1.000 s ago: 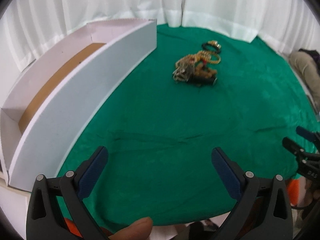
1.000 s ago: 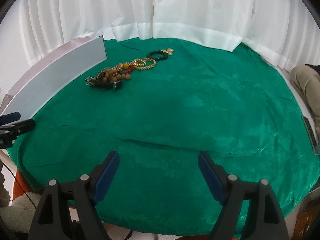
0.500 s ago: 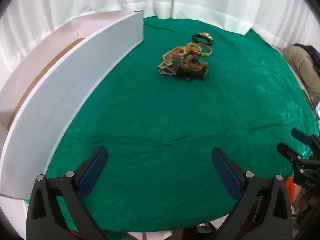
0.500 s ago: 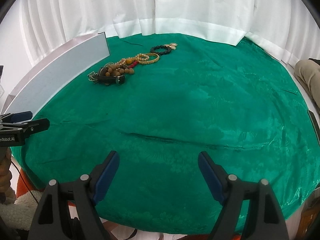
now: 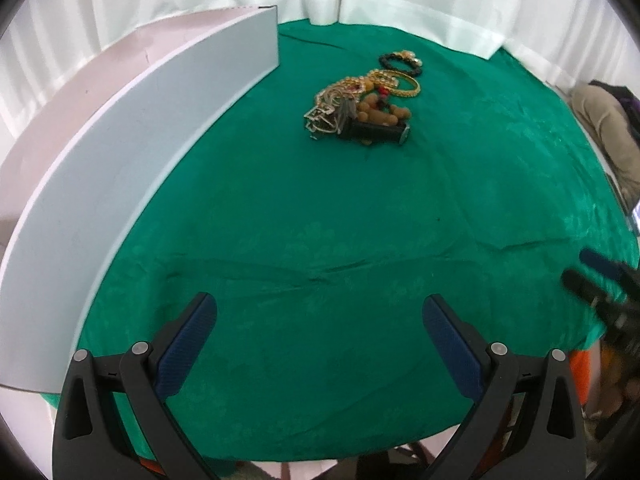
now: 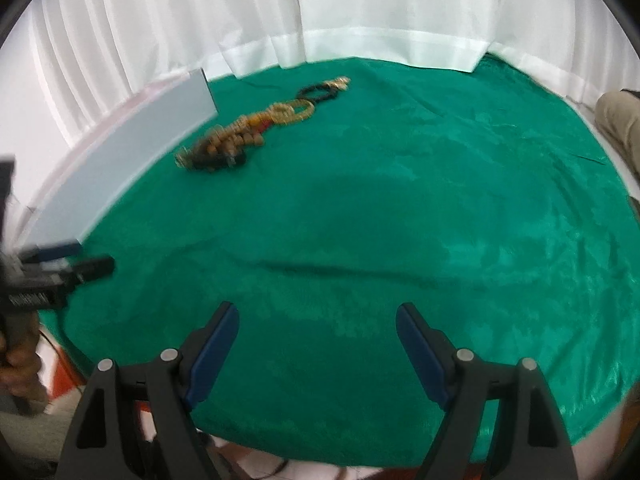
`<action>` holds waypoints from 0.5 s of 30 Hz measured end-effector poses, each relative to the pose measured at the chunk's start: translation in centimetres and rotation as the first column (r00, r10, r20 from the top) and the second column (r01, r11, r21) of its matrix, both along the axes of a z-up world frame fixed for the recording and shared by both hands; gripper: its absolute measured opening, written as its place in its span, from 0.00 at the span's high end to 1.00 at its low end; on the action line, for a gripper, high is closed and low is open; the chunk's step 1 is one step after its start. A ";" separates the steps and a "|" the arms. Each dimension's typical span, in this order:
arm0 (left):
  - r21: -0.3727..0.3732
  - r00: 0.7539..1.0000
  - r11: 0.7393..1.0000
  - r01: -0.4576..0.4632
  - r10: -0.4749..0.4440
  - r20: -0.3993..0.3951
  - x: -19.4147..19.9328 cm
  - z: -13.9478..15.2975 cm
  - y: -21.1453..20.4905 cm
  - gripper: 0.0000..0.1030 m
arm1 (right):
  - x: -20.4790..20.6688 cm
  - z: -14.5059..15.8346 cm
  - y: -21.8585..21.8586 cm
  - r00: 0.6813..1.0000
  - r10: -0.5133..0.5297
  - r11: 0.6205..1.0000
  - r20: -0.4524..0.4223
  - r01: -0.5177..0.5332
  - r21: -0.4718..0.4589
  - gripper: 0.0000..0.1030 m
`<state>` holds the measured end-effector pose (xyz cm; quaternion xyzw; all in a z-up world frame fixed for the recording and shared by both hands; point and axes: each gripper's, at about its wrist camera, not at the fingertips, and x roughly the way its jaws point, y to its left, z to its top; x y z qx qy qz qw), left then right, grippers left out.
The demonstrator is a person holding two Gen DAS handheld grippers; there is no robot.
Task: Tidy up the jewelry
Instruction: 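Grasp the brown wooden bead bracelet from the pile with the right gripper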
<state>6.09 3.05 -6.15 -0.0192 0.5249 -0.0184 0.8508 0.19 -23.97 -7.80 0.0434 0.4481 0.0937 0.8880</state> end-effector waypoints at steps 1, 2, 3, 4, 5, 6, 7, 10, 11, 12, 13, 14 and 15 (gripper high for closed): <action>-0.002 1.000 1.000 -0.006 0.006 0.008 -0.1 0.2 0.2 0.01 | 0.7 0.6 -0.6 1.000 -0.003 0.999 0.009 0.002 0.039 0.20; -0.004 1.000 1.000 -0.011 0.011 0.014 -0.1 0.3 0.3 0.01 | 1.6 1.0 -1.2 1.000 -0.009 0.997 0.014 0.008 0.082 0.20; -0.006 1.000 1.000 -0.018 0.018 0.020 -0.2 0.5 0.5 0.01 | 2.8 1.4 -2.1 1.000 -0.017 0.989 0.011 0.016 0.144 0.20; -0.010 0.999 1.000 -0.026 0.026 0.024 -0.2 0.6 0.7 0.01 | 4.0 1.5 -2.7 1.000 -0.025 0.981 -0.006 0.025 0.193 0.20; -0.014 0.999 0.999 -0.033 0.034 0.024 -0.3 0.6 0.9 0.01 | 5.8 1.2 -3.4 0.998 -0.035 0.968 -0.045 0.045 0.248 0.20; -0.020 0.999 0.999 -0.042 0.042 0.022 -0.4 0.5 1.2 0.01 | 7.6 0.8 -3.9 0.995 -0.039 0.951 -0.087 0.064 0.302 0.20; -0.025 0.999 0.998 -0.051 0.052 0.018 -0.4 0.3 1.5 0.01 | 9.3 0.3 -4.0 0.991 -0.033 0.933 -0.127 0.076 0.353 0.20; -0.035 0.997 0.996 -0.078 0.079 0.006 -0.5 0.0 2.4 0.01 | 13.5 -1.5 -2.9 0.971 0.013 0.876 -0.238 0.104 0.470 0.31; -0.039 0.996 0.995 -0.087 0.087 0.006 -0.5 -0.1 2.7 0.01 | 14.6 -1.9 -2.3 0.965 0.028 0.860 -0.259 0.109 0.498 0.37; -0.044 0.995 0.995 -0.095 0.095 0.006 -0.5 -0.1 3.0 0.01 | 15.8 -2.3 -1.5 0.959 0.050 0.843 -0.279 0.109 0.526 0.38; -0.047 0.995 0.994 -0.100 0.101 0.006 -0.6 -0.1 3.2 0.01 | 17.2 -2.7 -0.2 0.953 0.069 0.831 -0.294 0.108 0.545 0.39; -0.051 0.994 0.993 -0.109 0.109 0.008 -0.6 -0.1 3.6 0.01 | 18.1 -3.0 0.7 0.949 0.078 0.829 -0.304 0.108 0.549 0.44; -0.053 0.993 0.992 -0.114 0.115 0.009 -0.6 -0.1 3.8 0.01 | 19.1 -3.2 1.5 0.946 0.086 0.828 -0.313 0.107 0.551 0.48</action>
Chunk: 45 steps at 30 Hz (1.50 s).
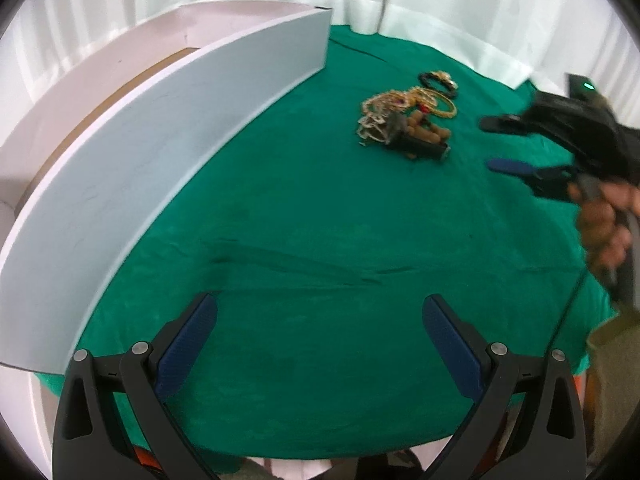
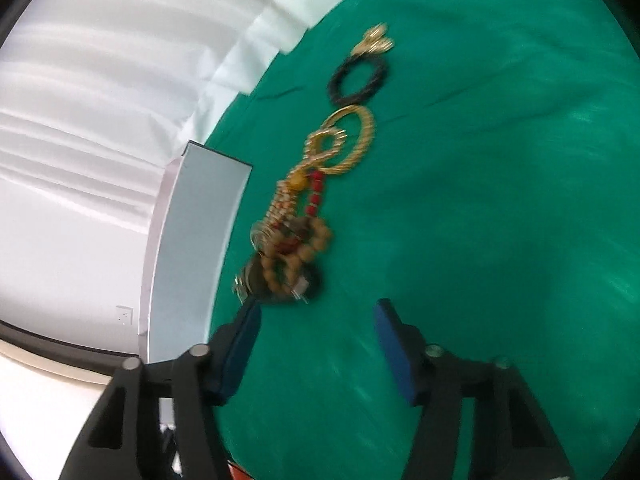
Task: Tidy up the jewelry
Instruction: 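Grasp the brown wooden bead bracelet from the pile with the right gripper, then grasp the black watch with the left gripper while the right gripper holds the bead bracelet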
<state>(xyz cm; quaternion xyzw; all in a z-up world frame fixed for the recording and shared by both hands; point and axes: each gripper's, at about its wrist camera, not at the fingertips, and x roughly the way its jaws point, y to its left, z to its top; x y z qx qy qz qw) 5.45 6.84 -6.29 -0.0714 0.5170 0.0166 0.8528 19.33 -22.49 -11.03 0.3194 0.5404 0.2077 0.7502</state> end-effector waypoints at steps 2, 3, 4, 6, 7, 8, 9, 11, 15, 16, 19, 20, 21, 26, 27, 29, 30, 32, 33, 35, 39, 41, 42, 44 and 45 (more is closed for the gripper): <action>-0.006 1.000 1.000 -0.013 0.013 0.001 -0.1 -0.1 0.6 0.01 | 2.2 -0.6 1.7 1.000 0.011 1.000 -0.021 -0.011 -0.013 0.55; -0.009 1.000 1.000 -0.019 0.019 0.000 -0.1 -0.1 0.8 0.01 | 2.9 -0.9 2.3 0.999 0.010 1.000 -0.033 -0.010 -0.025 0.60; -0.012 1.000 1.000 -0.025 0.025 0.000 -0.1 -0.2 1.1 0.01 | 3.6 -1.3 2.9 0.999 0.008 1.000 -0.048 -0.010 -0.029 0.61; -0.017 0.999 0.999 -0.039 0.039 -0.005 -0.1 -0.3 1.6 0.01 | 4.8 -2.1 3.8 0.997 0.005 1.000 -0.076 -0.006 -0.021 0.67; -0.020 0.999 0.999 -0.046 0.045 -0.007 -0.1 -0.5 1.9 0.01 | 5.2 -2.3 4.2 0.997 -0.009 1.000 -0.077 0.008 -0.015 0.69; -0.022 0.999 0.998 -0.052 0.052 -0.011 -0.1 -0.6 2.1 0.01 | 5.4 -2.2 4.3 0.997 -0.017 1.000 -0.075 0.015 -0.024 0.76; -0.024 0.998 0.998 -0.058 0.058 -0.016 0.0 -0.7 2.3 0.01 | 5.5 -2.0 4.4 0.997 -0.029 0.999 -0.065 0.026 -0.045 0.88; -0.027 0.998 0.998 -0.061 0.061 -0.017 0.0 -0.9 2.6 0.01 | 5.0 -0.9 4.7 0.999 -0.033 0.997 0.006 0.033 -0.069 0.88; -0.020 0.998 0.998 -0.063 0.063 -0.030 0.2 -1.5 2.7 0.01 | 2.2 3.0 4.6 0.989 0.016 0.998 0.150 -0.007 -0.060 0.88; -0.020 0.998 0.998 -0.062 0.061 -0.036 0.4 -1.8 2.6 0.01 | 1.4 3.9 4.5 0.983 0.023 0.997 0.183 -0.010 -0.072 0.88; -0.011 0.998 0.999 -0.041 0.041 -0.041 1.1 -2.2 1.8 0.01 | -1.4 7.1 4.5 0.959 0.051 0.996 0.279 -0.027 -0.088 0.88; -0.005 0.999 1.000 -0.029 0.029 -0.039 1.3 -2.1 1.5 0.01 | -1.5 7.8 4.3 0.953 0.057 0.995 0.296 -0.030 -0.096 0.88; 0.001 0.999 1.000 -0.014 0.014 -0.034 1.5 -2.0 1.1 0.01 | -2.1 8.5 4.1 0.947 0.064 0.994 0.315 -0.031 -0.106 0.88; -0.009 0.999 0.999 0.050 -0.050 0.001 3.2 -0.8 -0.1 0.01 | -5.8 10.8 1.7 0.921 0.083 0.991 0.380 -0.035 -0.132 0.88; -0.015 0.998 0.998 0.055 -0.054 0.007 3.5 -0.5 -0.3 0.01 | -6.3 10.8 1.4 0.919 0.086 0.989 0.386 -0.034 -0.141 0.88; -0.029 0.997 0.997 0.074 -0.073 0.027 4.7 0.4 -0.7 0.01 | -7.8 10.9 0.7 0.913 0.092 0.986 0.397 -0.027 -0.166 0.88; -0.033 0.995 0.995 0.093 -0.091 0.044 5.5 1.0 -1.2 0.01 | -8.0 10.8 0.3 0.913 0.095 0.984 0.396 -0.027 -0.174 0.88; -0.023 0.983 0.985 0.170 -0.168 0.076 7.2 1.9 -2.7 0.01 | -9.0 10.3 -0.2 0.919 0.088 0.985 0.385 -0.022 -0.173 0.88; 0.002 0.965 0.969 0.246 -0.246 0.091 8.1 2.2 -4.1 0.01 | -9.4 10.0 -0.5 0.922 0.083 0.985 0.379 -0.018 -0.172 0.88; 0.101 0.891 0.895 0.434 -0.443 0.099 9.7 2.4 -7.5 0.01 | -10.2 9.4 -1.4 0.928 0.065 0.986 0.367 -0.002 -0.167 0.88; 0.248 0.765 0.751 0.612 -0.642 0.054 12.1 0.9 -11.6 0.06 | -11.7 8.4 -3.3 0.937 0.025 0.988 0.347 0.029 -0.150 0.88; 0.253 0.738 0.715 0.652 -0.675 0.006 13.2 -0.1 -12.5 0.18 | -12.4 8.2 -3.9 0.939 0.018 0.988 0.344 0.036 -0.148 0.88; 0.247 0.729 0.702 0.668 -0.684 -0.024 14.0 -0.9 -12.9 0.22 | -12.8 8.2 -4.4 0.939 0.010 0.988 0.344 0.043 -0.146 0.88; 0.241 0.725 0.694 0.678 -0.686 -0.065 15.0 -2.0 -13.2 0.25 | -13.4 8.2 -5.0 0.940 -0.001 0.989 0.342 0.051 -0.140 0.88; 0.242 0.722 0.690 0.682 -0.688 -0.073 15.3 -2.3 -13.2 0.29 | -13.6 8.2 -5.3 0.940 -0.006 0.989 0.341 0.056 -0.138 0.88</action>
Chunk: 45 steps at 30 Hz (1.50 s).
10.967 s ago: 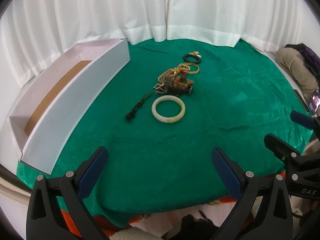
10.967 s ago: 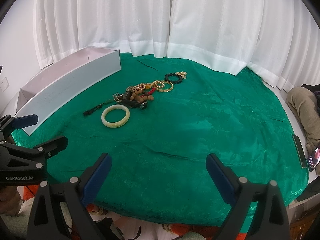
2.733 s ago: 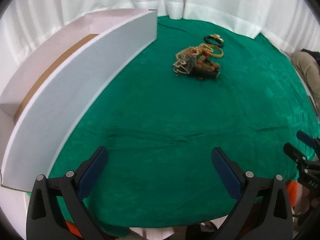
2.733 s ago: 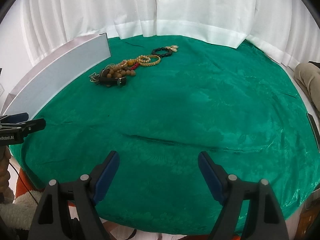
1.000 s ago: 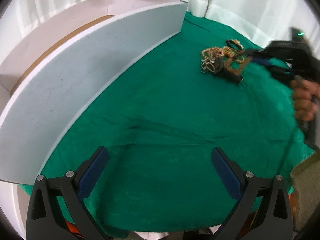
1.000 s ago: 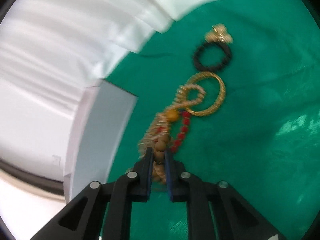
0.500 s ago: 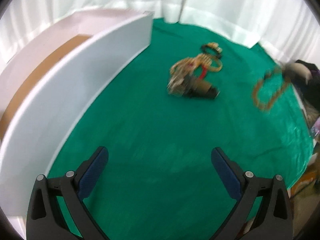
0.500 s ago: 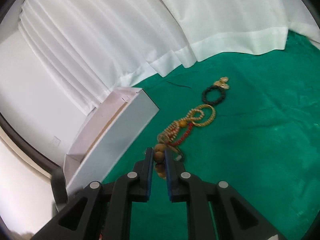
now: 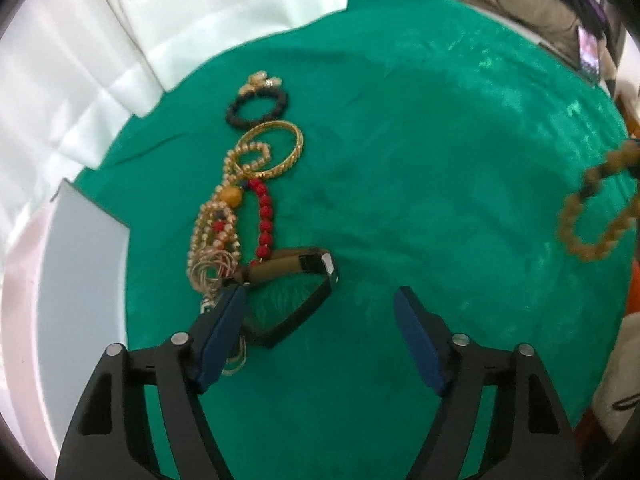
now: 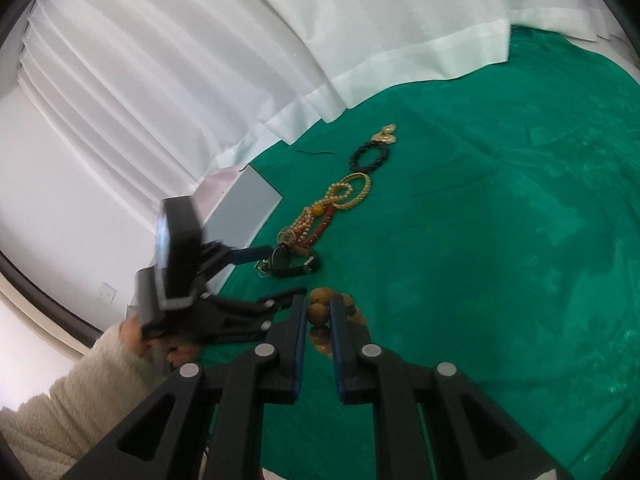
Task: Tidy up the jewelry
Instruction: 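Grasp the black watch with the left gripper while the right gripper holds the bead bracelet, then carry the watch and bead bracelet into the white box and release both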
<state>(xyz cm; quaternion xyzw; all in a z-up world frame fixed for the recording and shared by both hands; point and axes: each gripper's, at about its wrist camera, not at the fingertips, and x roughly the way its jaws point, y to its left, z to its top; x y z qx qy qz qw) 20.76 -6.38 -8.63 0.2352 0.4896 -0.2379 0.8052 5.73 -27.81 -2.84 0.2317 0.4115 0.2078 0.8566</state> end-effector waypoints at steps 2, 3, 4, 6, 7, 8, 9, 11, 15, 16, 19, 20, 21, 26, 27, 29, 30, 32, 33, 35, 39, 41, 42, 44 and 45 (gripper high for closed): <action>0.013 0.999 1.000 0.001 0.000 -0.039 0.5 -0.8 -0.1 0.44 | -0.3 0.0 -0.4 1.000 -0.007 1.000 -0.001 0.007 0.003 0.88; 0.019 0.998 1.000 -0.003 0.004 -0.057 0.8 -1.2 -0.2 0.63 | -0.4 0.0 -0.5 1.000 -0.008 1.000 -0.002 0.008 0.003 0.88; 0.026 0.997 1.000 -0.010 0.012 -0.075 1.0 -1.7 -0.3 0.75 | -0.4 -0.1 -0.6 1.000 -0.010 1.000 -0.003 0.010 0.004 0.88; -0.010 0.995 0.999 -0.034 0.033 -0.098 1.2 -1.7 -0.4 0.91 | -0.4 -0.1 -0.7 1.000 -0.011 1.000 -0.003 0.011 0.009 0.88; -0.020 0.995 0.998 -0.052 0.050 -0.092 1.1 -1.4 -0.3 0.93 | -0.5 -0.1 -0.7 1.000 -0.012 1.000 -0.001 0.012 0.011 0.88; -0.035 0.994 0.997 -0.067 0.063 -0.091 1.1 -1.1 -0.2 0.95 | -0.5 0.0 -0.7 1.000 -0.013 1.000 0.001 0.013 0.015 0.88; -0.076 0.991 0.993 -0.093 0.085 -0.101 0.9 -0.5 0.3 0.97 | -0.5 0.1 -0.8 1.000 -0.013 1.000 0.003 0.013 0.020 0.88; -0.174 0.983 0.973 -0.152 0.130 -0.131 0.0 1.1 1.7 0.97 | -0.6 0.4 -0.9 1.000 -0.010 1.000 0.007 0.010 0.030 0.88; -0.339 0.954 0.895 -0.290 0.241 -0.179 -2.6 4.4 5.7 1.00 | -0.1 1.1 -0.5 1.000 0.009 0.999 0.010 -0.010 0.037 0.88; -0.371 0.945 0.872 -0.321 0.268 -0.187 -3.4 5.2 6.9 1.00 | 0.0 1.2 -0.3 1.000 0.015 0.999 0.009 -0.015 0.040 0.88; -0.471 0.919 0.789 -0.394 0.337 -0.203 -6.1 7.8 10.7 1.00 | 0.7 1.8 0.7 0.999 0.045 0.998 0.008 -0.045 0.047 0.88; -0.502 0.907 0.755 -0.421 0.370 -0.203 -7.1 8.8 12.4 1.00 | 1.0 2.2 1.3 0.998 0.058 0.997 0.011 -0.059 0.041 0.88; -0.524 0.897 0.730 -0.438 0.395 -0.199 -7.7 9.5 13.7 1.00 | 1.3 2.6 2.0 0.997 0.073 0.997 0.014 -0.074 0.037 0.88; -0.486 0.892 0.755 -0.440 0.428 -0.144 -10.2 10.8 16.0 0.90 | 2.7 4.8 5.2 0.991 0.125 0.992 0.054 -0.125 0.005 0.88; -0.464 0.898 0.776 -0.427 0.422 -0.122 -10.4 10.6 15.7 0.74 | 3.0 5.1 5.6 0.990 0.127 0.992 0.059 -0.127 0.004 0.88; -0.433 0.912 0.808 -0.400 0.398 -0.099 -10.5 9.7 14.7 0.54 | 3.2 5.7 6.1 0.990 0.125 0.992 0.068 -0.126 0.006 0.88; -0.432 0.921 0.818 -0.381 0.374 -0.105 -10.2 9.0 14.1 0.47 | 3.3 5.9 6.3 0.990 0.124 0.992 0.069 -0.125 0.012 0.88; -0.425 0.941 0.840 -0.337 0.319 -0.114 -9.2 7.4 12.6 0.41 | 3.2 6.1 6.5 0.990 0.119 0.993 0.069 -0.121 0.016 0.88; -0.406 0.948 0.857 -0.316 0.298 -0.109 -8.4 6.5 11.7 0.39 | 3.0 6.2 6.5 0.991 0.116 0.993 0.069 -0.117 0.012 0.88; -0.367 0.961 0.888 -0.277 0.263 -0.090 -6.7 5.0 9.8 0.39 | 2.6 6.2 6.3 0.992 0.113 0.993 0.063 -0.114 0.006 0.88; -0.342 0.981 0.920 -0.191 0.174 -0.080 -3.3 2.5 6.5 0.30 | 1.9 6.1 5.5 0.993 0.107 0.994 0.050 -0.106 -0.015 0.88; -0.316 0.987 0.935 -0.160 0.150 -0.057 -2.5 1.7 5.1 0.30 | 1.6 5.8 4.9 0.994 0.103 0.995 0.045 -0.102 -0.021 0.88; -0.297 0.990 0.945 -0.140 0.133 -0.045 -2.0 1.2 4.3 0.37 | 1.6 5.6 4.6 0.994 0.101 0.995 0.040 -0.100 -0.025 0.88; -0.295 0.991 0.946 -0.135 0.121 -0.065 -1.5 0.5 3.8 0.81 | 1.7 5.1 4.1 0.995 0.093 0.995 0.027 -0.092 -0.025 0.88; -0.304 0.987 0.940 -0.154 0.133 -0.090 -1.2 0.2 4.1 0.85 | 1.8 4.9 3.9 0.996 0.089 0.996 0.021 -0.088 -0.024 0.88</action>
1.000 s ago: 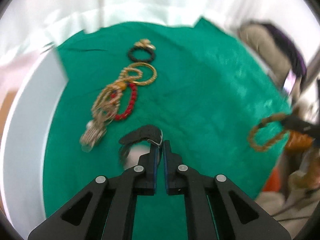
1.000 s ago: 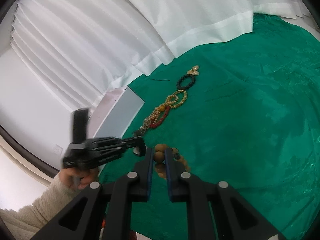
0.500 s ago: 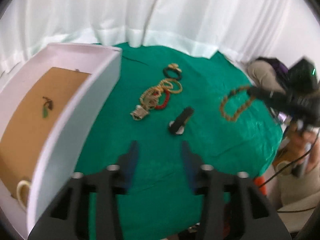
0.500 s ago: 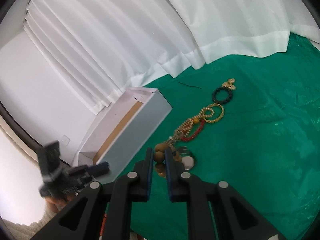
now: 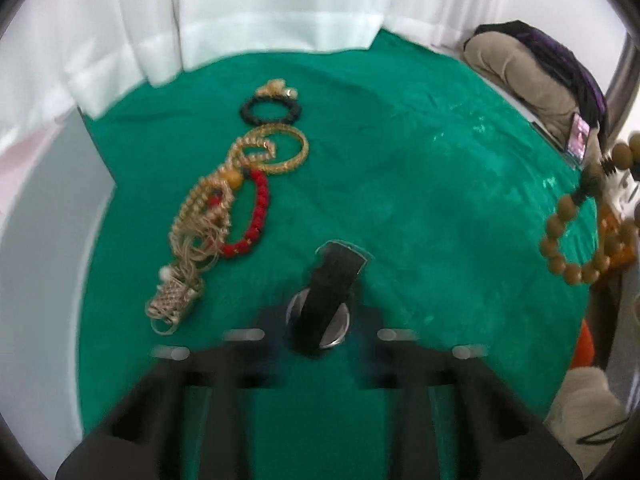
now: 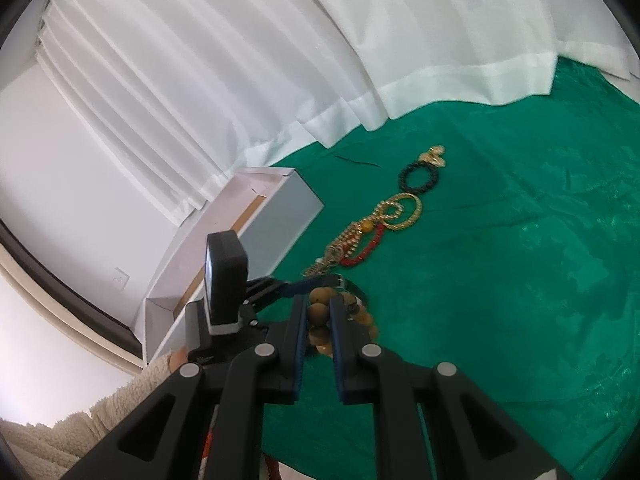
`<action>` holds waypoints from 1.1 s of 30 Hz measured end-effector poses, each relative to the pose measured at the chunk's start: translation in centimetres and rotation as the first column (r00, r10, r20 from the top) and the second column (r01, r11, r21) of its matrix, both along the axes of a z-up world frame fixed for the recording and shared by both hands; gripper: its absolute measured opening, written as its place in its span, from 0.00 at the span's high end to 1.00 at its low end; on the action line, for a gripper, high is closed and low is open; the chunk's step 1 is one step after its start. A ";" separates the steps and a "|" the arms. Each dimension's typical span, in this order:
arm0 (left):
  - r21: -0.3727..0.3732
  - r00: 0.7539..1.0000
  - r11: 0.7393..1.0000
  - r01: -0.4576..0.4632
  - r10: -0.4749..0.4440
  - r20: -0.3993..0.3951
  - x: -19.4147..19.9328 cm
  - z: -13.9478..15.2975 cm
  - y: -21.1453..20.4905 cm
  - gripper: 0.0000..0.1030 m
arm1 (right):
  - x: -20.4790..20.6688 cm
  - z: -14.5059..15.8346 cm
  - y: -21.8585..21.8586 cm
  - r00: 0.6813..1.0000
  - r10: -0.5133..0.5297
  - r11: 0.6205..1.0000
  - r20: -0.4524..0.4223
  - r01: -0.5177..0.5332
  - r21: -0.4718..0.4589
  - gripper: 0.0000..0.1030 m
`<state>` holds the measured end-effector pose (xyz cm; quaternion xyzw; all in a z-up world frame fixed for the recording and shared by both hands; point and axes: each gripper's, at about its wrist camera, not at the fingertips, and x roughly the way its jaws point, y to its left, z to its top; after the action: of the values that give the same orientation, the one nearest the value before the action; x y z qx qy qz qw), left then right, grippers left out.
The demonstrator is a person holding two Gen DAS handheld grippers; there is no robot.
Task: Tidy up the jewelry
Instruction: 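Carry the watch and bead bracelet into the white box and release both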
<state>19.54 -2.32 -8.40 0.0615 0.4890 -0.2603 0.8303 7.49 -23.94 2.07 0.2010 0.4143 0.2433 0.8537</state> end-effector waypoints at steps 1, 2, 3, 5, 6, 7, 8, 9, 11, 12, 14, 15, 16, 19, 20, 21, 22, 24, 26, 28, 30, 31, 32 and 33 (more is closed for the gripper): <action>-0.034 1.000 0.999 -0.022 0.022 -0.010 -0.1 0.1 0.5 0.85 | 0.2 -0.3 -0.2 1.000 -0.004 1.000 -0.008 0.004 0.000 0.88; -0.047 0.999 0.998 -0.039 0.038 -0.010 -0.4 0.4 0.9 0.85 | 0.4 -0.5 -0.4 1.000 -0.007 1.000 -0.016 0.007 0.001 0.88; -0.053 0.998 0.997 -0.061 0.061 -0.005 -1.0 1.0 1.4 0.85 | 0.6 -0.7 -0.5 1.000 -0.008 1.000 -0.023 0.008 0.002 0.88; -0.082 0.994 0.991 -0.108 0.108 0.003 -2.3 2.5 2.6 0.85 | 1.1 -0.9 -0.3 1.000 -0.006 1.000 -0.031 0.006 -0.008 0.88; -0.112 0.989 0.983 -0.147 0.147 -0.002 -3.4 3.9 3.9 0.85 | 1.4 -0.8 -0.1 1.000 -0.002 1.000 -0.030 0.002 -0.016 0.88; -0.129 0.985 0.976 -0.174 0.175 -0.008 -4.0 4.8 4.9 0.85 | 1.7 -0.7 0.3 1.000 0.006 1.000 -0.027 -0.007 -0.024 0.88; -0.146 0.977 0.966 -0.213 0.212 -0.022 -4.8 6.0 6.2 0.85 | 2.0 -0.4 1.0 1.000 0.021 0.999 -0.022 -0.022 -0.029 0.88; -0.162 0.966 0.953 -0.257 0.254 -0.038 -5.8 7.3 7.9 0.85 | 2.4 0.0 1.7 0.999 0.038 0.999 -0.015 -0.039 -0.032 0.88; -0.199 0.936 0.915 -0.351 0.346 -0.061 -7.9 10.6 12.2 0.85 | 3.2 1.2 3.8 0.997 0.083 0.996 0.009 -0.083 -0.035 0.88; -0.207 0.922 0.899 -0.386 0.383 -0.054 -8.6 11.8 14.0 0.85 | 3.6 1.9 4.9 0.994 0.105 0.994 0.022 -0.104 -0.035 0.88; -0.188 0.879 0.863 -0.469 0.477 -0.007 -10.2 14.3 18.2 0.85 | 4.6 3.4 7.9 0.985 0.165 0.986 0.057 -0.163 -0.035 0.88; -0.149 0.840 0.833 -0.533 0.543 0.028 -10.9 15.6 20.8 0.85 | 5.1 4.0 9.4 0.979 0.191 0.981 0.072 -0.189 -0.034 0.88; -0.125 0.816 0.814 -0.567 0.576 0.049 -11.2 16.0 22.2 0.85 | 5.5 4.7 11.0 0.972 0.220 0.975 0.088 -0.218 -0.034 0.88; -0.036 0.722 0.726 -0.687 0.687 0.083 -11.3 16.0 27.6 0.85 | 6.8 6.2 16.6 0.941 0.308 0.951 0.138 -0.305 -0.040 0.88; -0.009 0.695 0.698 -0.716 0.714 0.081 -11.1 15.3 29.2 0.85 | 7.3 6.4 18.7 0.930 0.337 0.941 0.146 -0.335 -0.043 0.88; 0.013 0.678 0.679 -0.734 0.731 0.079 -10.9 14.7 30.2 0.85 | 7.9 6.4 20.8 0.921 0.362 0.932 0.144 -0.359 -0.043 0.88; 0.046 0.657 0.656 -0.754 0.750 0.074 -10.5 13.7 31.4 0.85 | 8.6 6.2 22.8 0.913 0.385 0.923 0.137 -0.382 -0.046 0.88; 0.079 0.634 0.630 -0.773 0.772 0.051 -9.7 12.0 32.9 0.85 | 9.4 5.5 26.3 0.898 0.423 0.906 0.123 -0.418 -0.068 0.88; 0.101 0.616 0.611 -0.785 0.788 0.019 -9.2 10.2 34.1 0.85 | 10.3 4.0 30.2 0.882 0.463 0.885 0.084 -0.455 -0.102 0.88; 0.119 0.601 0.598 -0.793 0.799 -0.012 -8.3 8.5 35.1 0.85 | 11.0 2.3 33.3 0.870 0.491 0.866 0.039 -0.483 -0.129 0.88; 0.135 0.587 0.586 -0.799 0.809 -0.036 -7.7 7.1 35.8 0.85 | 11.4 0.1 36.2 0.860 0.511 0.846 -0.008 -0.504 -0.175 0.88; 0.137 0.584 0.584 -0.800 0.810 -0.045 -7.6 6.6 35.9 0.85 | 11.6 -1.0 37.5 0.858 0.513 0.838 -0.030 -0.508 -0.201 0.88; 0.139 0.581 0.583 -0.801 0.812 -0.057 -7.4 6.1 36.2 0.85 | 11.8 -1.7 38.2 0.857 0.513 0.833 -0.043 -0.510 -0.216 0.88; 0.141 0.578 0.581 -0.802 0.813 -0.065 -7.4 5.6 36.3 0.85 | 11.9 -2.3 39.0 0.856 0.514 0.828 -0.055 -0.512 -0.231 0.88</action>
<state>12.14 34.01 -2.84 -0.1442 0.5250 0.1666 0.8221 19.38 15.03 -0.20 -0.0221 0.4750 0.4130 0.7767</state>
